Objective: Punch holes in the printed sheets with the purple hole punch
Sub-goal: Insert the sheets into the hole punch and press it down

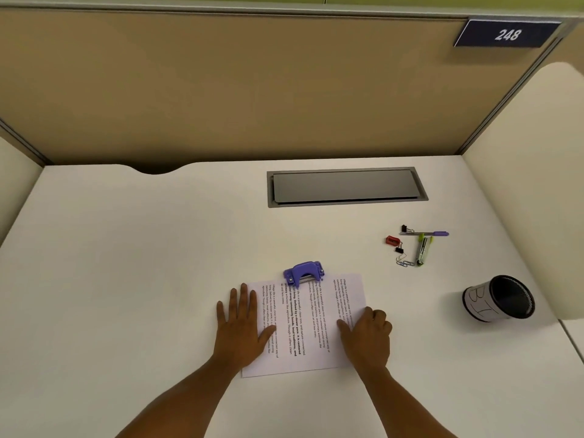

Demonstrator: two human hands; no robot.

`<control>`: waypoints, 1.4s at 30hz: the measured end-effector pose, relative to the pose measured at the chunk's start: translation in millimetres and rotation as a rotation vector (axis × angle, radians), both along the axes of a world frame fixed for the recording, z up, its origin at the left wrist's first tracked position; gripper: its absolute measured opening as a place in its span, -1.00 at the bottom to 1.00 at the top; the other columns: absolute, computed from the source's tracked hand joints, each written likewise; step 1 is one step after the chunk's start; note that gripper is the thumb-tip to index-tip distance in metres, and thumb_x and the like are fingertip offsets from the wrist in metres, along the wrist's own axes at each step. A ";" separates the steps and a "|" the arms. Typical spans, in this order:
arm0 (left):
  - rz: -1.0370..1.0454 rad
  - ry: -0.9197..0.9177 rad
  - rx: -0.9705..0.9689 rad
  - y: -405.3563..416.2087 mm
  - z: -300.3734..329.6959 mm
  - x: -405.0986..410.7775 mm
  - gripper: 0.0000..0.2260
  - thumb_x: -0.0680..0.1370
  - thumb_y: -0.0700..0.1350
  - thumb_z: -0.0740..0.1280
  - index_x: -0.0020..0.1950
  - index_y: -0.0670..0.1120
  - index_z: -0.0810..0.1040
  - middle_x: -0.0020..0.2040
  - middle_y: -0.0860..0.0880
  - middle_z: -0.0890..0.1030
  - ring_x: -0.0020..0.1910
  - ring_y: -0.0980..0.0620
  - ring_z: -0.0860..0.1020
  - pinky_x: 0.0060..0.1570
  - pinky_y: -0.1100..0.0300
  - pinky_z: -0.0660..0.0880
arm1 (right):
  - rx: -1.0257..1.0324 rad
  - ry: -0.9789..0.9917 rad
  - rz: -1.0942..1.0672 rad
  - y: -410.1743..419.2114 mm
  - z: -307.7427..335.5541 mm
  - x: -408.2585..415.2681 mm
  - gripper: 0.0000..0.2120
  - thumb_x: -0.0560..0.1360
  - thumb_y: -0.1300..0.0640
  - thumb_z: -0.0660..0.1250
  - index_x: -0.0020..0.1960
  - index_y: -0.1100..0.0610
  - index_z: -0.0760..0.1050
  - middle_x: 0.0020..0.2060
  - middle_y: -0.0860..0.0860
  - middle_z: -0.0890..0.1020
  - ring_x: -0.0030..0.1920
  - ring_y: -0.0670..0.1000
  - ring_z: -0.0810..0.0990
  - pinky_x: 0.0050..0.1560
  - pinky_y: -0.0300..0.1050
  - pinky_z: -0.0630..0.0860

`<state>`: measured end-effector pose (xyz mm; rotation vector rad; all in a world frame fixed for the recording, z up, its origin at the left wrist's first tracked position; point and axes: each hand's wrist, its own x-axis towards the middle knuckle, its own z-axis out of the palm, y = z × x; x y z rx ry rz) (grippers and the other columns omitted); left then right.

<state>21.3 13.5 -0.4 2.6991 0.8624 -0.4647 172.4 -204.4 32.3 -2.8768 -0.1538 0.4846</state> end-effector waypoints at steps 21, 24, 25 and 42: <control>-0.072 -0.092 -0.083 -22.8 16.8 28.5 -0.26 0.56 0.29 0.19 0.62 -0.02 0.06 0.64 -0.06 0.09 0.62 -0.13 0.10 0.56 -0.08 0.05 | 0.005 -0.020 0.012 -12.5 -2.3 -17.4 -0.41 0.46 -0.24 0.38 0.31 0.12 0.37 0.20 0.07 0.46 0.19 0.08 0.45 0.10 -0.09 0.54; -0.019 -0.169 -0.172 -22.1 21.6 60.6 -0.30 0.57 0.22 0.25 0.61 -0.03 0.08 0.59 -0.02 0.23 0.57 -0.02 0.20 0.54 0.06 0.14 | 0.001 -0.016 0.009 -12.1 -1.9 -17.8 -0.41 0.47 -0.24 0.36 0.33 0.10 0.35 0.22 0.06 0.45 0.21 0.07 0.45 0.12 -0.11 0.53; 0.009 -0.200 -0.195 -21.0 24.0 70.2 -0.30 0.57 0.20 0.28 0.60 -0.05 0.12 0.57 -0.02 0.28 0.54 -0.01 0.25 0.52 0.08 0.18 | 0.000 -0.013 0.009 -11.7 -1.7 -17.9 -0.40 0.48 -0.25 0.36 0.34 0.10 0.35 0.23 0.05 0.45 0.21 0.07 0.44 0.13 -0.12 0.52; -0.219 -0.046 -0.259 6.0 32.0 132.0 -0.39 0.61 -0.02 0.30 0.59 -0.12 0.13 0.51 -0.13 0.37 0.45 -0.10 0.39 0.39 0.05 0.35 | -0.031 -0.031 0.017 -9.7 -4.0 -15.2 -0.34 0.49 -0.28 0.32 0.42 0.10 0.31 0.28 0.03 0.44 0.26 0.05 0.43 0.22 -0.14 0.46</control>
